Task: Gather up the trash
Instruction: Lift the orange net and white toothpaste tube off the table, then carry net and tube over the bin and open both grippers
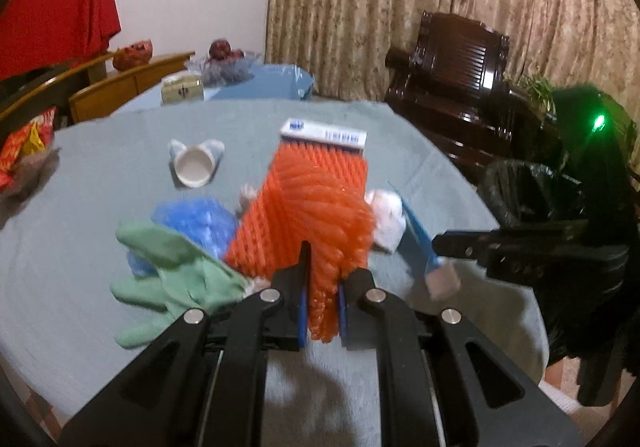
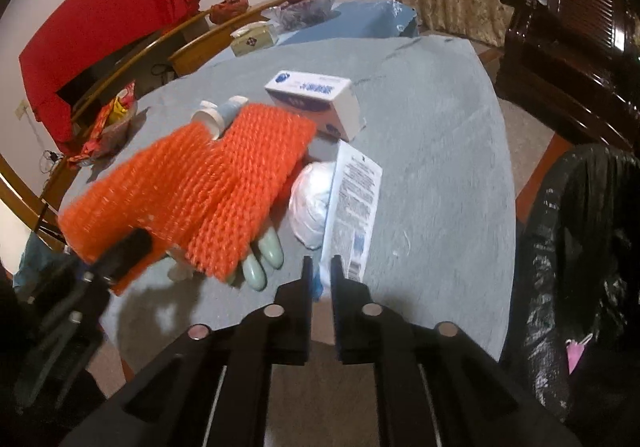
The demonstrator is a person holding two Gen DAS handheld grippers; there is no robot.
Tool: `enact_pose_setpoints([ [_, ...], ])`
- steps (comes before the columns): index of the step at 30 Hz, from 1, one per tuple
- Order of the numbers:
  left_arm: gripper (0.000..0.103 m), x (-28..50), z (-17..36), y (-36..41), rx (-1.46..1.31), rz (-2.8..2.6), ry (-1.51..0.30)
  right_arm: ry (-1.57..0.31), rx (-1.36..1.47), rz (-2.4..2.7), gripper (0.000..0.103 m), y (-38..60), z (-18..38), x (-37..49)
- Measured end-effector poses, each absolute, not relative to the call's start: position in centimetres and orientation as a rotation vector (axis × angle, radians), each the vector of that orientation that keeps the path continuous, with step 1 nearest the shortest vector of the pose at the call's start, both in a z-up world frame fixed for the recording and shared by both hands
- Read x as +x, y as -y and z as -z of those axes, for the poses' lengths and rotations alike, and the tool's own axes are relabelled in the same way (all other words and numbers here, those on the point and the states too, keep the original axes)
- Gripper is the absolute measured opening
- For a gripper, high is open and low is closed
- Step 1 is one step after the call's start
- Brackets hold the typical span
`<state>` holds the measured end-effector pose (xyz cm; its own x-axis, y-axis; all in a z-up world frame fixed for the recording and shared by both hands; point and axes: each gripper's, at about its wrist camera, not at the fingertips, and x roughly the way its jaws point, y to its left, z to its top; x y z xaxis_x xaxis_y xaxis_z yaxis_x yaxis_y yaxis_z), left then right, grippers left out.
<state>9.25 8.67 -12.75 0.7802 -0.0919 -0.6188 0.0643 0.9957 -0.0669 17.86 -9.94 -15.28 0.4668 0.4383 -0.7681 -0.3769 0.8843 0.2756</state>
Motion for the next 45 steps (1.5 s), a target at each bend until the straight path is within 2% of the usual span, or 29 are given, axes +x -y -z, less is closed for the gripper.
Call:
enact_pose_setpoints([
  [2,0.010,9.3,13.3,-8.8,-0.048,0.086,-0.684,-0.965,0.060,-0.480,0.025,10.0,15.5,17.7],
  [7,0.010,9.2,14.0,-9.1,-0.054,0.087,-0.698,-1.003,0.068,-0.473,0.026,9.7,16.8,17.8],
  [11,0.010,9.2,14.1,-9.3,-0.057,0.086,-0.702,-1.025,0.065,-0.450,0.035,9.3,17.7,18.2],
  [17,0.010,9.2,14.2,-9.5,-0.066,0.083,-0.710,-1.032,0.070,-0.436,0.042,8.9,18.6,18.4],
  [19,0.010,9.2,14.3,-9.5,-0.066,0.085,-0.712,-1.025,0.055,-0.423,0.040,8.7,18.6,18.3],
  [20,0.010,9.2,14.3,-9.5,-0.066,0.085,-0.711,-1.020,0.032,-0.417,0.034,8.6,18.6,18.2],
  [24,0.010,9.2,14.2,-9.4,-0.062,0.089,-0.710,-1.013,0.009,-0.425,0.031,8.7,18.2,18.0],
  [35,0.010,8.9,11.0,-7.8,-0.057,0.126,-0.630,-0.872,0.092,-0.471,0.031,11.5,12.3,16.4],
  [45,0.010,9.7,6.9,-2.6,-0.020,0.266,-0.531,-0.757,0.159,-0.387,0.031,18.2,7.5,14.7],
])
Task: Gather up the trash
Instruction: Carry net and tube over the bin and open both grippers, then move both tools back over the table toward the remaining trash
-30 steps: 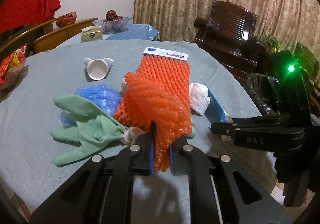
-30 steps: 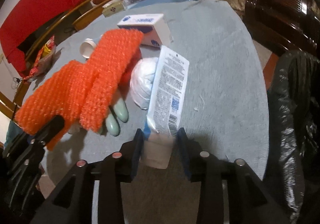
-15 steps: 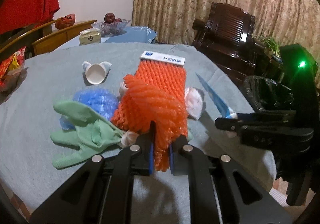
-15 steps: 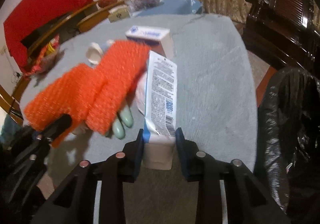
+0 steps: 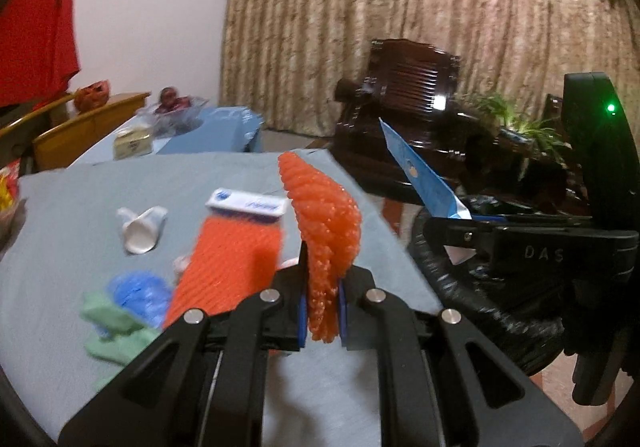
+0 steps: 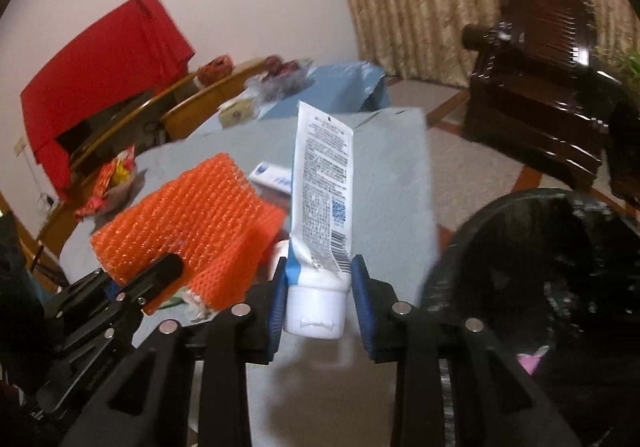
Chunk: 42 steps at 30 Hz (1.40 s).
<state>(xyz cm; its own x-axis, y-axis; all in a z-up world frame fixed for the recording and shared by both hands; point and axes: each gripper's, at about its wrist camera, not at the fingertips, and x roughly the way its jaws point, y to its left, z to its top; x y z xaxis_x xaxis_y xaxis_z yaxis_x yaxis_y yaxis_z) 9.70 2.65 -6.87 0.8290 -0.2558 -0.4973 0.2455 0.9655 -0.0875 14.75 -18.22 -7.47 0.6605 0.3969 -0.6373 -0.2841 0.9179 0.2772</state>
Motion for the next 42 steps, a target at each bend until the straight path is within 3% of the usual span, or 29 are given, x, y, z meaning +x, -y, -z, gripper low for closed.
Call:
enact_pose_setpoints([
  [12,0.010,12.2,7.2,8.5,0.034,0.493,-0.547,-0.726,0.177,-0.123,0.031,30.0,6.6,12.4],
  [21,0.012,13.7,9.5,15.6,0.071,0.608,-0.623,-0.796,0.173,-0.014,0.031,35.0,9.7,11.5],
  [22,0.016,13.9,9.7,16.2,0.072,0.616,-0.632,-0.806,0.167,0.005,0.031,35.2,10.1,11.6],
  [24,0.051,13.8,9.9,16.6,0.070,0.623,-0.633,-0.825,0.160,0.021,0.033,35.5,10.7,11.4],
  [28,0.063,13.7,9.9,16.5,0.065,0.614,-0.626,-0.816,0.169,0.046,0.050,36.2,11.0,10.5],
  [33,0.087,13.1,9.2,13.9,0.052,0.548,-0.602,-0.748,0.178,0.048,0.085,35.6,9.8,9.9],
  [36,0.091,12.5,8.7,11.6,0.048,0.490,-0.586,-0.712,0.186,0.020,0.096,34.5,8.9,9.9],
  [42,0.093,11.4,7.5,5.6,0.034,0.362,-0.559,-0.668,0.189,-0.052,0.097,31.1,7.2,10.8],
])
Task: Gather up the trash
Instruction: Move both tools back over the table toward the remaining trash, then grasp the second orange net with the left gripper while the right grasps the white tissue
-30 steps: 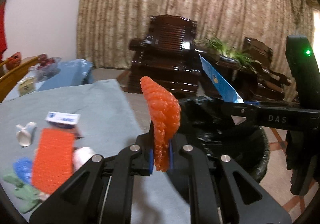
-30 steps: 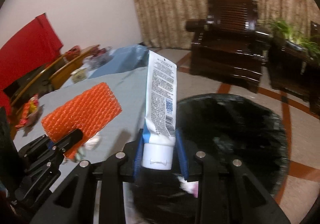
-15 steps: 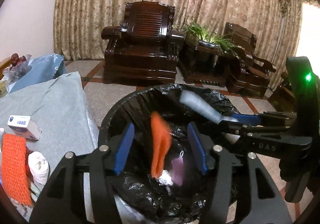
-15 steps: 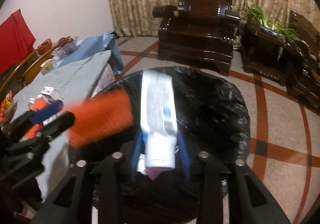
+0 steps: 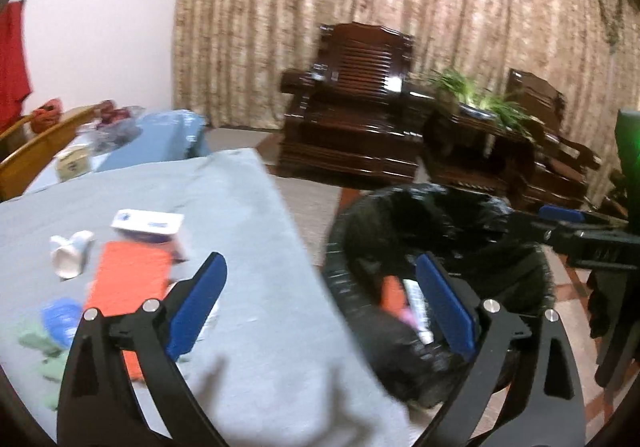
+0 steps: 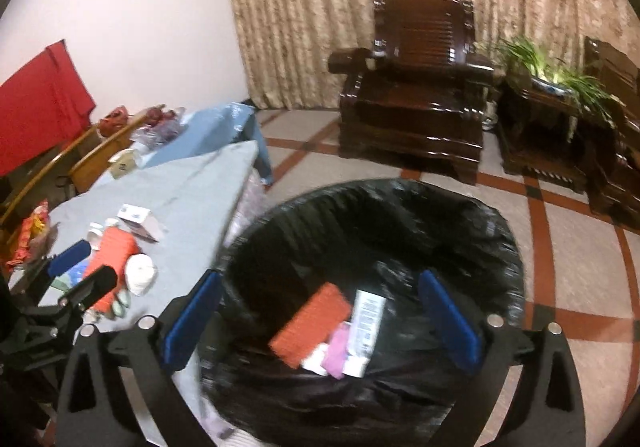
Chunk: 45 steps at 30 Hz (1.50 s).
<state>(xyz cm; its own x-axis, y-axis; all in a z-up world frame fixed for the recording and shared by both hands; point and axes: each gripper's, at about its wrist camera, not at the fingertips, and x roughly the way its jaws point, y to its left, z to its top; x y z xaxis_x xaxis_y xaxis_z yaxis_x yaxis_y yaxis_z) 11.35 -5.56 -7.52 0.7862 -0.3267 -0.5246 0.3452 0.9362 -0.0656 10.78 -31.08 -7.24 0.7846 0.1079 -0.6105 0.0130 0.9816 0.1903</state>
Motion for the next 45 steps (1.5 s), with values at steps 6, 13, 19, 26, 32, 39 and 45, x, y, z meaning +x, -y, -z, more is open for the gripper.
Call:
enact_pose_setpoints([
  [6,0.093,10.1,7.4,-1.0,0.018,0.215,-0.548,-0.660,0.164,-0.156,0.097,25.4,7.1,12.2],
  [13,0.093,10.0,7.5,-6.5,0.003,0.092,-0.554,-0.645,0.078,-0.262,0.097,18.5,7.6,14.1],
  [19,0.093,10.8,8.2,-10.0,-0.007,0.018,-0.560,-0.661,0.048,-0.327,0.097,14.1,9.0,16.4],
  [26,0.093,12.2,9.6,-12.7,-0.020,-0.029,-0.590,-0.717,-0.001,-0.360,0.097,9.5,12.1,19.2],
  [32,0.093,13.1,10.9,-13.8,-0.031,-0.048,-0.622,-0.774,-0.024,-0.354,0.097,7.4,15.2,20.7],
  [39,0.093,13.4,11.7,-14.3,-0.030,-0.047,-0.639,-0.828,-0.044,-0.332,0.088,6.6,17.4,21.9],
  [45,0.093,13.7,12.3,-14.2,-0.037,-0.035,-0.649,-0.874,-0.035,-0.410,0.062,6.4,18.0,22.1],
])
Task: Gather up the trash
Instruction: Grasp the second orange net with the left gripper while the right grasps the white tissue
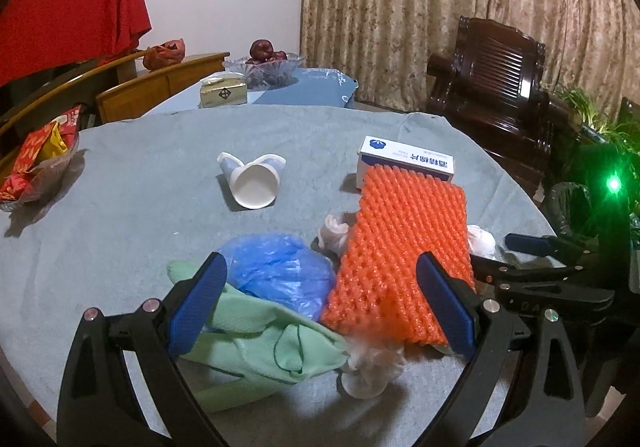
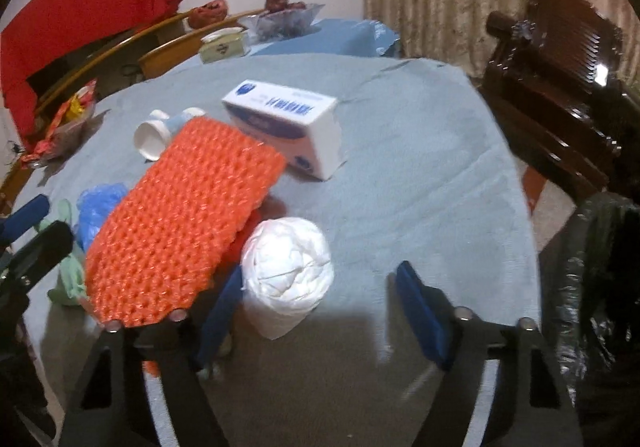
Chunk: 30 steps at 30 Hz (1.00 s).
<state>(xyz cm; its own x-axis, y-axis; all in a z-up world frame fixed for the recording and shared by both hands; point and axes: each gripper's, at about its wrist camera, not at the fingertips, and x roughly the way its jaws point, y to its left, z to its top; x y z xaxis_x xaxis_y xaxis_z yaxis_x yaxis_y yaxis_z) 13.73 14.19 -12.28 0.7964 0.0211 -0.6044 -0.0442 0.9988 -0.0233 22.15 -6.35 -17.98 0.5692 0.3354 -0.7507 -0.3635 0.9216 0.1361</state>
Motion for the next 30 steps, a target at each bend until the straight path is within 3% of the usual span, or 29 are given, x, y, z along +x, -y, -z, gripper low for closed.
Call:
enact_pose_setpoints([
  [1,0.093,13.9,12.3,-14.2,-0.037,-0.030,-0.649,-0.883,-0.028,-0.439,0.057,6.2,18.0,22.1],
  [3,0.093,14.2,12.4,-13.9,-0.036,-0.018,-0.654,-0.893,-0.008,-0.484,0.037,6.1,17.8,21.9],
  [5,0.093,14.4,12.5,-13.5,-0.034,-0.005,-0.659,-0.889,-0.005,-0.488,0.033,6.1,17.5,21.6],
  [8,0.092,14.7,12.8,-12.8,-0.034,0.012,-0.666,-0.872,0.008,-0.481,0.032,6.7,16.7,21.1],
  [11,0.083,15.0,13.2,-12.2,-0.035,0.029,-0.682,-0.847,0.004,-0.461,0.032,7.4,15.8,20.9],
  [16,0.076,15.9,14.2,-11.1,-0.031,0.057,-0.717,-0.830,-0.001,-0.431,0.032,8.9,14.9,20.6],
  [18,0.060,16.1,14.5,-10.7,-0.026,0.063,-0.730,-0.829,0.003,-0.425,0.032,9.3,14.8,20.5],
  [23,0.038,16.1,14.7,-9.8,0.002,0.063,-0.737,-0.830,0.016,-0.422,0.032,10.1,14.8,20.1],
  [24,0.028,16.0,14.6,-9.8,0.006,0.061,-0.734,-0.830,0.019,-0.423,0.032,10.2,14.7,20.1],
  [30,0.014,15.5,13.5,-9.7,0.001,0.075,-0.709,-0.801,0.030,-0.430,0.032,10.6,13.6,19.6],
])
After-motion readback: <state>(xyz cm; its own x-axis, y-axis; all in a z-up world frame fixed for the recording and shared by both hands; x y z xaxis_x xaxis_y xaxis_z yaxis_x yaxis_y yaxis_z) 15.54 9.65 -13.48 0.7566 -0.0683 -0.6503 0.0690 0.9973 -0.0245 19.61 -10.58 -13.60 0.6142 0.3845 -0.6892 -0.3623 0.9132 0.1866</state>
